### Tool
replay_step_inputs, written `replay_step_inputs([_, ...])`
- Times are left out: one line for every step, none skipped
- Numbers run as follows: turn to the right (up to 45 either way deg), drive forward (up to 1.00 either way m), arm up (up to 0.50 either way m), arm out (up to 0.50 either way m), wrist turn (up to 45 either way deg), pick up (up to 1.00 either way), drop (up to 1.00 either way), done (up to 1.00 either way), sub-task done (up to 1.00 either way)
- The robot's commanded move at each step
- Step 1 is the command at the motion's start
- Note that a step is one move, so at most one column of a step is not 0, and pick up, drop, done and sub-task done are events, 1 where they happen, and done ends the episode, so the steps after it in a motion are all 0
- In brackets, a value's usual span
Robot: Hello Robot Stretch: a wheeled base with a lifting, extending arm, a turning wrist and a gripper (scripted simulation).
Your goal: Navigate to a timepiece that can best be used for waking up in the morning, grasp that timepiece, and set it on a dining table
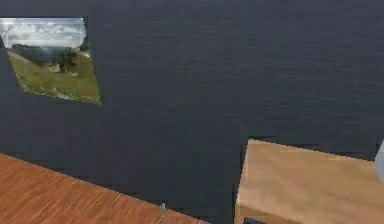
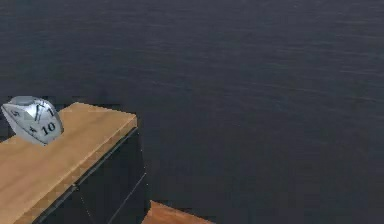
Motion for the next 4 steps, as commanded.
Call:
replay_step_inputs([45.0, 0.00, 0.00, 0.00, 0.0, 0.00, 0.00, 0.00, 0.00])
replay_step_inputs([36.0, 0.00, 0.00, 0.00, 0.0, 0.00, 0.00, 0.00, 0.00])
replay_step_inputs([0.0, 0.55, 0.00, 0.00, 0.0, 0.00, 0.00, 0.00, 0.00])
replay_step_inputs([-45.0, 0.00, 0.00, 0.00, 0.0, 0.00, 0.00, 0.00, 0.00])
